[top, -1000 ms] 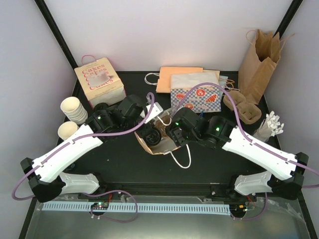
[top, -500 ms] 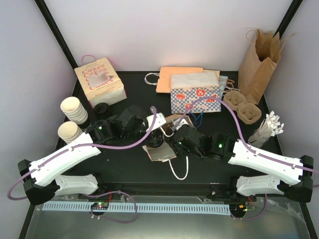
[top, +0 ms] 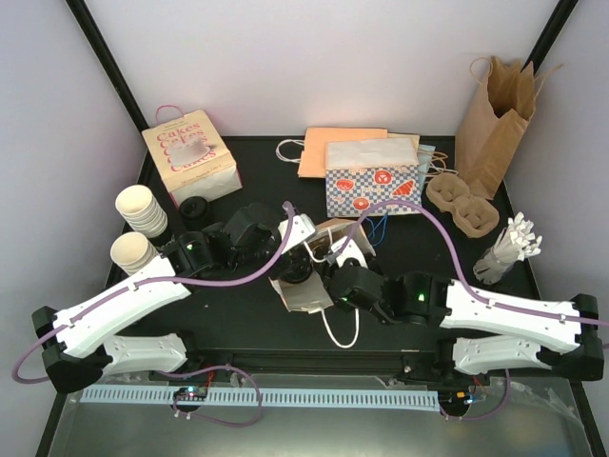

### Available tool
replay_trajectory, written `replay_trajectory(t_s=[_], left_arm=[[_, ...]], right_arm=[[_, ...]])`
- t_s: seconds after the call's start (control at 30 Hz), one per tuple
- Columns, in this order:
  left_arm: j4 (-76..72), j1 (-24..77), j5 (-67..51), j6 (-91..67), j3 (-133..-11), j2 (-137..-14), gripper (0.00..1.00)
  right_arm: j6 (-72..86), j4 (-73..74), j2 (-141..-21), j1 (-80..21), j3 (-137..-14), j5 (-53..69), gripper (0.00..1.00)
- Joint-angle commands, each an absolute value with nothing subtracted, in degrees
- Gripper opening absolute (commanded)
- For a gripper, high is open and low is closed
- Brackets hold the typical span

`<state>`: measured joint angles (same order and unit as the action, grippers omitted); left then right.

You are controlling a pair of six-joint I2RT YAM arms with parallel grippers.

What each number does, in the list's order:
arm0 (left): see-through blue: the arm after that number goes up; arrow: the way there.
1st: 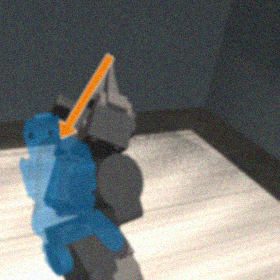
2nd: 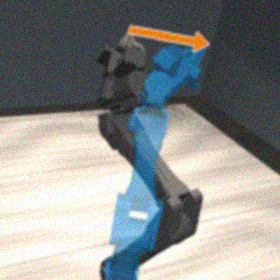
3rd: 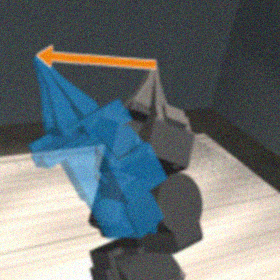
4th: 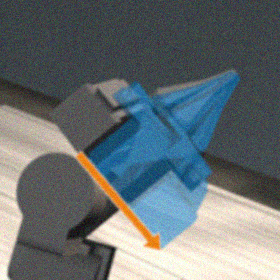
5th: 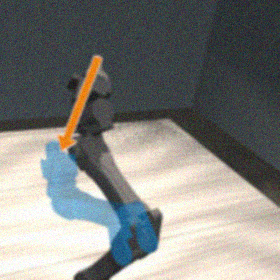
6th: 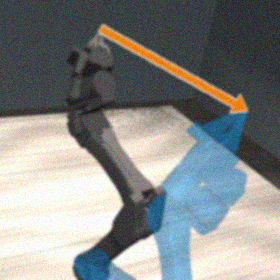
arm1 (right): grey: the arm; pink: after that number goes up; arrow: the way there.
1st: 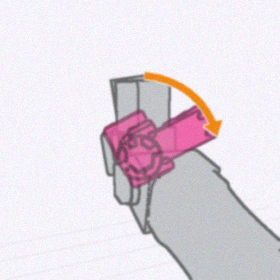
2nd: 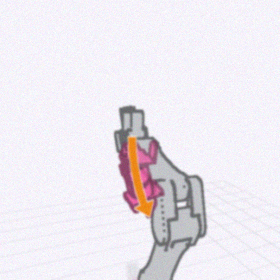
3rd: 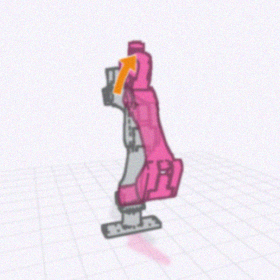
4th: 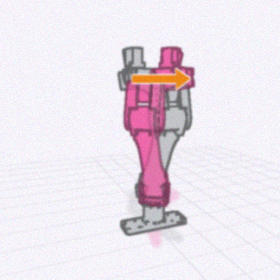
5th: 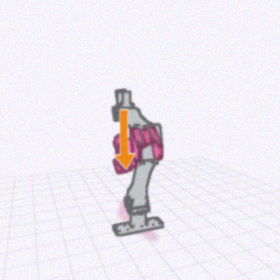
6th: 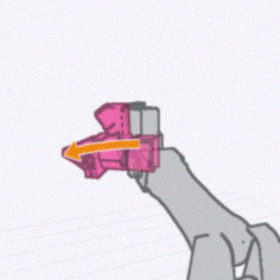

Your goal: Pack the takeout coffee

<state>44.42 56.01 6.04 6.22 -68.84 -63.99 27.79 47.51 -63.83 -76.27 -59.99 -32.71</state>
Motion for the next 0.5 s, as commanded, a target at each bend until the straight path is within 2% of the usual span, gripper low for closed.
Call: replay_trajectory(t_s=[0.0,0.47], left_arm=[[42.63,56.38,7.45,3.48,-69.04,-63.47,0.05],[41.82,56.32,5.45,-2.05,-68.51,-64.05,0.08]], right_arm=[[29.94,44.94,-60.89,-76.83,-58.64,-37.27,0.65],[29.97,44.11,-57.18,-77.21,-55.79,-35.28,0.65]])
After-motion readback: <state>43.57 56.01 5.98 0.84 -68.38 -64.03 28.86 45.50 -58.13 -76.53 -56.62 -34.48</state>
